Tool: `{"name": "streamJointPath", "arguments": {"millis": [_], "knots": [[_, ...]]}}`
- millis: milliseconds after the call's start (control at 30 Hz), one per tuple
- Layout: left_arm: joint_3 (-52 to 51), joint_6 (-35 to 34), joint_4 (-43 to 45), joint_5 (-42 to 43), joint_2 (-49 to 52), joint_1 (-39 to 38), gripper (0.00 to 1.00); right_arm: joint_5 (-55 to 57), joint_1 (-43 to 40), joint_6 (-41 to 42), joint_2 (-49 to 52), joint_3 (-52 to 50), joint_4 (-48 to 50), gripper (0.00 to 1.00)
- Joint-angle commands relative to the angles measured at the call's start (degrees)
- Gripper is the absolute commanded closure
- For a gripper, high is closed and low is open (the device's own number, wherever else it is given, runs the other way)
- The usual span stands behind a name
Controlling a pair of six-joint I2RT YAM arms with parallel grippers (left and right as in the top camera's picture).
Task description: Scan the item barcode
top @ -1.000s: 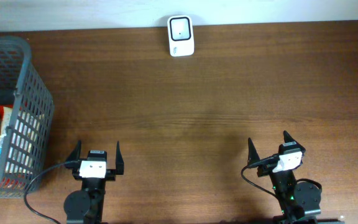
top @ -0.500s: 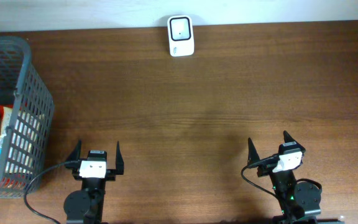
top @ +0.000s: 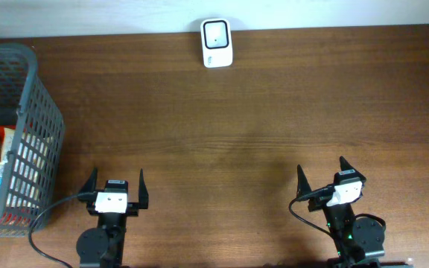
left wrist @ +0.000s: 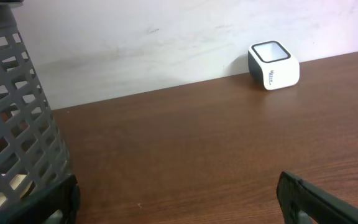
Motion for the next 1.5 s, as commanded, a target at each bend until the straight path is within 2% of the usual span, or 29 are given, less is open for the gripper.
{"name": "streamJointPath", "arguments": {"millis": [0, 633, 767, 933, 1067, 1167, 1200, 1267, 1333, 1400, 1467], "knots": [[-0.3, 0.7, -0.1, 0.0, -0.4, 0.1, 0.01, -0.5, -0.3, 0.4, -0.3, -0.3, -0.2, 0.01], [3.1, -0.9, -1.3, -0.4, -0.1, 0.1, 0.01, -0.5, -0.3, 0.4, -0.3, -0.3, -0.2, 0.01], [8.3, -1.5, -1.7, -0.4, 5.3, 0.1, 0.01, -0.5, -0.3, 0.4, -0.3, -0.3, -0.2, 0.01], [20.5, -1.5, -3.5, 2.6, 18.6, 0.1, 0.01, -0.5, -0.3, 0.4, -0.3, -0.3, -0.2, 0.02], [36.4, -1.5, -12.5, 6.8, 33.4, 0.1, 0.01, -0.5, -0.3, 0.4, -0.3, -0.3, -0.2, 0.01], [53.0, -1.7, -24.9, 11.0, 48.6, 0.1, 0.01, -0.5, -0.3, 0.4, -0.3, -0.3, -0.2, 0.01], [64.2, -1.7, -34.0, 13.7, 58.4, 0.1, 0.01, -0.5, -0.3, 0.4, -0.3, -0.3, -0.2, 0.01], [72.7, -1.6, -40.9, 16.7, 65.9, 0.1, 0.01, -0.5, -0.3, 0.4, -0.3, -0.3, -0.2, 0.01], [88.0, -1.6, -53.1, 21.7, 79.0, 0.1, 0.01, -0.5, -0.3, 0.4, -0.3, -0.3, -0.2, 0.01], [92.5, -1.6, -56.0, 25.2, 83.5, 0.1, 0.01, -0.5, -0.3, 0.4, -0.3, -0.3, -0.2, 0.01], [93.4, -1.5, -54.7, 26.4, 87.4, 0.1, 0.01, -0.5, -0.3, 0.4, -0.3, -0.3, -0.2, 0.01]]}}
